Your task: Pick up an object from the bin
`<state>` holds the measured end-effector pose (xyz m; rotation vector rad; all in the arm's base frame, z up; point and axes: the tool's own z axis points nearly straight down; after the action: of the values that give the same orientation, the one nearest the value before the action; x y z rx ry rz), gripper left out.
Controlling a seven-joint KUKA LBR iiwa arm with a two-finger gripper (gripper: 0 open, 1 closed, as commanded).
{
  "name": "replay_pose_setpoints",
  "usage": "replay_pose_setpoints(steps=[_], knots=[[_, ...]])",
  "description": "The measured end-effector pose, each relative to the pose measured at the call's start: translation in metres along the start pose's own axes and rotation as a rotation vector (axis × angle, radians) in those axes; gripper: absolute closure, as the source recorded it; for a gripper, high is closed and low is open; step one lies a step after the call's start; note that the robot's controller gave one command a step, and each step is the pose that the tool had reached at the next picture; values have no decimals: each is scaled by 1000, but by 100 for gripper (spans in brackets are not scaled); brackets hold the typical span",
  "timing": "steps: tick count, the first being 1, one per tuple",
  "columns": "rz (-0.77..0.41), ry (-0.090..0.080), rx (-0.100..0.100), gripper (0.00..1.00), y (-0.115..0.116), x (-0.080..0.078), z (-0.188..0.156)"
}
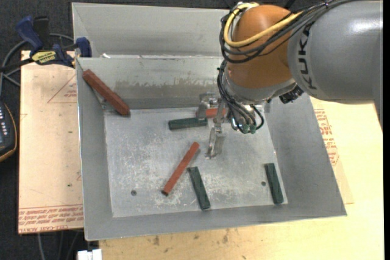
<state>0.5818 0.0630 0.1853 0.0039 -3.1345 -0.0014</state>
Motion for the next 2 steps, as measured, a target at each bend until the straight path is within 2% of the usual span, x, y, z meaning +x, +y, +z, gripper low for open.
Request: replay_pose_setpoints(steps=[1,2], knots=[[-144,-4,0,0,29,-58,116],[-105,-13,0,0,-17,-77,113]])
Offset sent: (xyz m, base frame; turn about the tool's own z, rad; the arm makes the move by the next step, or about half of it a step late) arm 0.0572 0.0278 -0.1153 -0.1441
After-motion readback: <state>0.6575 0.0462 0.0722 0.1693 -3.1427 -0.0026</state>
